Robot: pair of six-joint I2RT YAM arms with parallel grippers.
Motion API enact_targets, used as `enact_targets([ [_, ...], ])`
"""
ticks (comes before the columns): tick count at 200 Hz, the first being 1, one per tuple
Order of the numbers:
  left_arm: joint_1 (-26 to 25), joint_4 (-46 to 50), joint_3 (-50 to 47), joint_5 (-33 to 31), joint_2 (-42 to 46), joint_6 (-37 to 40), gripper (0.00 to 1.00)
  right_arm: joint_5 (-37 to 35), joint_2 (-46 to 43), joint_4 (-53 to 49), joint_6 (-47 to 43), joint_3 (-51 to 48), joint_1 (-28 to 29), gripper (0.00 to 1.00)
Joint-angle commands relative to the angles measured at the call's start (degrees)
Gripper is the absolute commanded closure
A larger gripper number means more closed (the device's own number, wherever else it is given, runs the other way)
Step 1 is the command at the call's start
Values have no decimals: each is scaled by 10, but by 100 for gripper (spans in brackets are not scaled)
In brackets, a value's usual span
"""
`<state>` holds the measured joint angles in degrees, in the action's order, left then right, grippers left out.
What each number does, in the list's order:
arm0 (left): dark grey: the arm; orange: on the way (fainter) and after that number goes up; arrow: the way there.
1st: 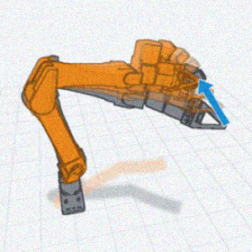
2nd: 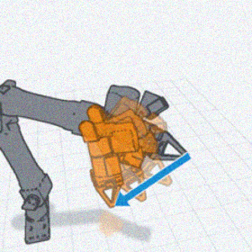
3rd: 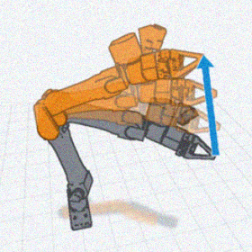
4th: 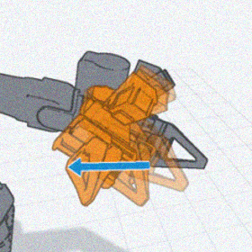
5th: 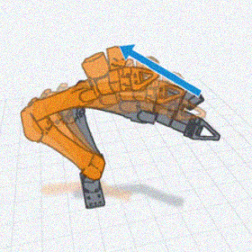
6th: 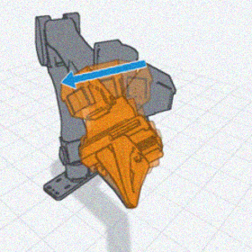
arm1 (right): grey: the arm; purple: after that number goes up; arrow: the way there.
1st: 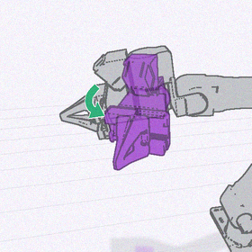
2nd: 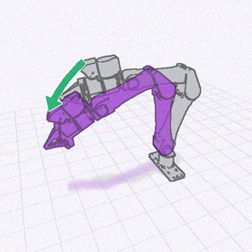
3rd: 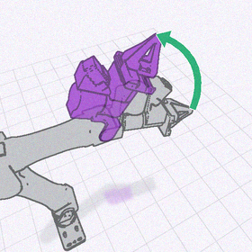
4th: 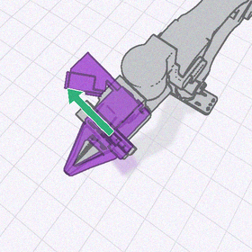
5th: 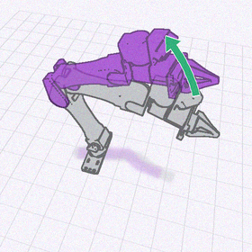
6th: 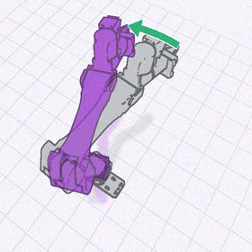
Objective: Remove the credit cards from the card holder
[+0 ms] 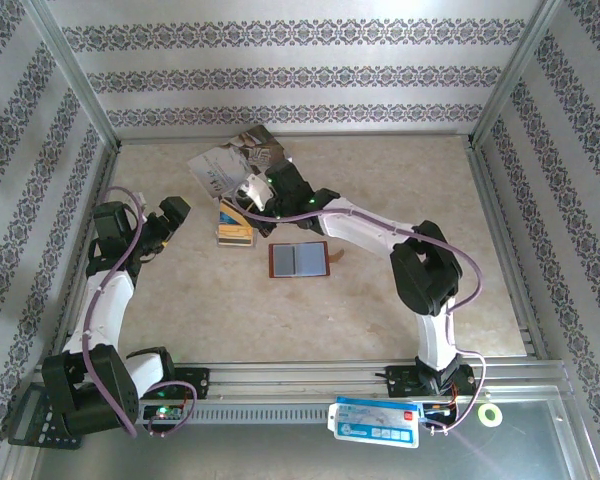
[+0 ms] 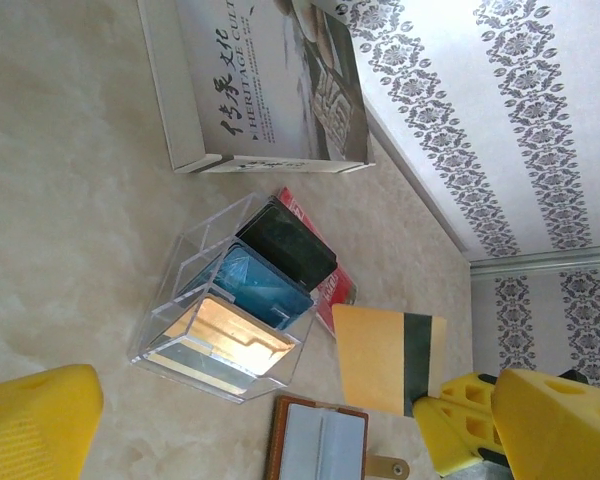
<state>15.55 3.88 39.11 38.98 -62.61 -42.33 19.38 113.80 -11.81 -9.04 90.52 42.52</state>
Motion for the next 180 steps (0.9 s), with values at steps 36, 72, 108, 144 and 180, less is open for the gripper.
enact_targets([
  [36, 11, -3, -9, 13, 4, 13, 0, 3, 55, -82, -99, 73, 6, 100],
  [72, 10, -7, -10, 19, 0, 11, 0, -10, 82, -96, -118, 99, 7, 100],
  [108, 11, -9, -11, 22, -3, 11, 0, 7, 95, -93, -121, 104, 8, 100],
  [144, 11, -12, -12, 26, -7, 9, 0, -2, 104, -92, -130, 107, 8, 100],
  [180, 11, -8, -10, 26, -8, 13, 0, 5, 115, -93, -131, 114, 7, 100],
])
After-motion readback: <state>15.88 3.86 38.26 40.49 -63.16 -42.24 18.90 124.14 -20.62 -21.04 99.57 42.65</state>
